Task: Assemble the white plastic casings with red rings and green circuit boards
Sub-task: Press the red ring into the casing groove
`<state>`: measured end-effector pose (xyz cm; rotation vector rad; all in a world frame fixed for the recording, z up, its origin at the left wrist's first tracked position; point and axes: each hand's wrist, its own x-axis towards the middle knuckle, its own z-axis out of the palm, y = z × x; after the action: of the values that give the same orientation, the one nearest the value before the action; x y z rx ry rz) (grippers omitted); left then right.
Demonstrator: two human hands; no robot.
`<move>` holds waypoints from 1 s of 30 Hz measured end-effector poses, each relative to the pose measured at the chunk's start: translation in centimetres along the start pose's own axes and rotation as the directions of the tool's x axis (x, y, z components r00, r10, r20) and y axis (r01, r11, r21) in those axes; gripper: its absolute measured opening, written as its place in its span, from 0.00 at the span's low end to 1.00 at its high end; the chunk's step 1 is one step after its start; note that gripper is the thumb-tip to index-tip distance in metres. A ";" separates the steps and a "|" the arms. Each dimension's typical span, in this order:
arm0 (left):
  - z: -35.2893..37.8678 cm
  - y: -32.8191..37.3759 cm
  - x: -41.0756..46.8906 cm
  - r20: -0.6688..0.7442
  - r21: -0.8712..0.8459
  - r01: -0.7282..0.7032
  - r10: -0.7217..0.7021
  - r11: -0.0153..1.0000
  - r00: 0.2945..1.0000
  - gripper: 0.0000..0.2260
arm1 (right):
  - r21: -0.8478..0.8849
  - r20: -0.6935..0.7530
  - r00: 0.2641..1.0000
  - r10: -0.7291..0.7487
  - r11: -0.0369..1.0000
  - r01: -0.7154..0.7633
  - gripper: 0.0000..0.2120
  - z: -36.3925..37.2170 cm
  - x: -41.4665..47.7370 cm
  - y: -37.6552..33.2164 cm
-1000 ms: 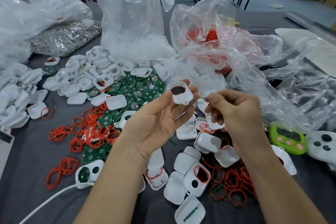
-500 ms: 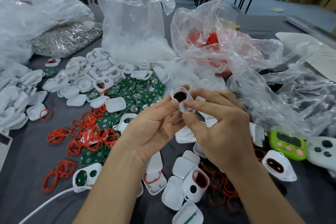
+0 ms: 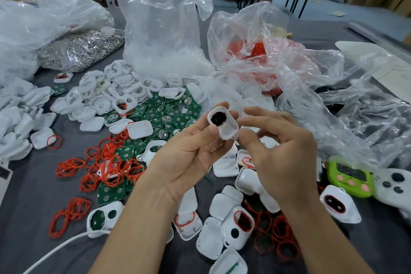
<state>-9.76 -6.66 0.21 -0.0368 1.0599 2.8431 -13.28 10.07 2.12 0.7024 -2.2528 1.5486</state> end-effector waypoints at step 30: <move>-0.5 -0.6 0.1 0.026 0.005 -0.004 0.004 1.000 1.000 0.16 | -0.293 0.139 0.916 -0.375 0.868 0.400 0.10 0.5 0.2 0.2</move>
<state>-9.77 -6.58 -0.55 0.0030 1.0630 2.8359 -13.55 9.61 1.92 1.0532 -2.1668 0.9585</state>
